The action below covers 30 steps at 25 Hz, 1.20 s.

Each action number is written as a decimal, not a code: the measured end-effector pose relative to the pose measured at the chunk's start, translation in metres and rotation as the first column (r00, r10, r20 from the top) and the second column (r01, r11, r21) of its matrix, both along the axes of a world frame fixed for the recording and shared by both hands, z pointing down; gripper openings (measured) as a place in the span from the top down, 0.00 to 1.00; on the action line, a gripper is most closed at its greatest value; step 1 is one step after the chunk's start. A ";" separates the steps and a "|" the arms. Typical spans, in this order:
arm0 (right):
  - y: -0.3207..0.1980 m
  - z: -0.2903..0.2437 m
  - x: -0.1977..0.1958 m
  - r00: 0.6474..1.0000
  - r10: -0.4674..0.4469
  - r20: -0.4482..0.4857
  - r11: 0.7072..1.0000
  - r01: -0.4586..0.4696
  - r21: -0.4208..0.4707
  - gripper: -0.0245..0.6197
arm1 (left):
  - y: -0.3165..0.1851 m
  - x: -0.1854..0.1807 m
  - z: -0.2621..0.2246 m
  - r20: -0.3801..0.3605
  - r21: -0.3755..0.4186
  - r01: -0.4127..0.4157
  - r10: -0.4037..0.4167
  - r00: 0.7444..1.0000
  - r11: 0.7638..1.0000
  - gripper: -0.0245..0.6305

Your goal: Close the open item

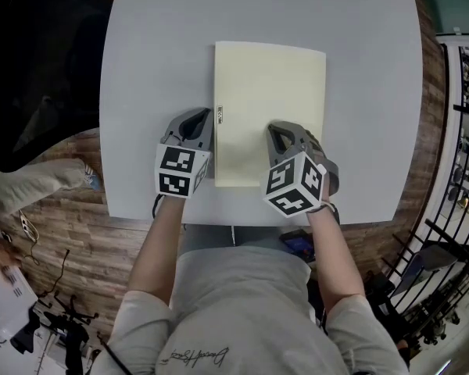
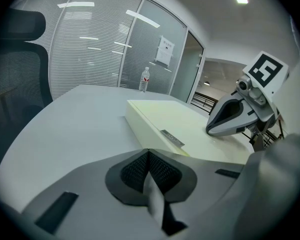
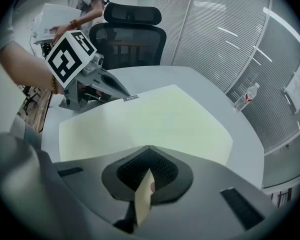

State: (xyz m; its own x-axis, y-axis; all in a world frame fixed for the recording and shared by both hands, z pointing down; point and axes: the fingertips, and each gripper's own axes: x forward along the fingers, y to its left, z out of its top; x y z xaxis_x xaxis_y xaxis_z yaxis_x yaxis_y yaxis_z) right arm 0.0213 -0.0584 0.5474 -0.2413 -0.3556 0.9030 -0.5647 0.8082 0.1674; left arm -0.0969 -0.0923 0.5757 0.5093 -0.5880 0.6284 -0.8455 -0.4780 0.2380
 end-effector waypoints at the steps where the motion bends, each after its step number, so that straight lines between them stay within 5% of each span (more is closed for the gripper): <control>1: 0.000 0.001 0.000 1.000 -0.002 -0.005 1.000 0.002 0.000 0.94 | 0.000 0.000 0.000 -0.001 0.001 0.000 0.000 1.000 1.000 0.95; 16: 0.001 0.007 -0.004 0.998 -0.034 -0.051 0.999 0.033 -0.015 0.94 | 0.000 -0.002 0.001 0.003 0.001 0.006 -0.006 1.000 1.000 0.95; 30: -0.002 -0.008 0.000 1.000 0.016 0.021 0.999 -0.017 0.033 0.94 | -0.004 -0.001 0.001 0.022 0.000 0.006 -0.007 1.000 1.000 0.95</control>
State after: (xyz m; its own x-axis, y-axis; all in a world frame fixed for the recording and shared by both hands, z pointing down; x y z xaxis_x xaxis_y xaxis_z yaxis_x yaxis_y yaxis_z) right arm 0.0212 -0.0606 0.5398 -0.2533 -0.3894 0.8855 -0.5815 0.7929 0.1824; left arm -0.0975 -0.0964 0.5764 0.4913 -0.5914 0.6395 -0.8537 -0.4725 0.2190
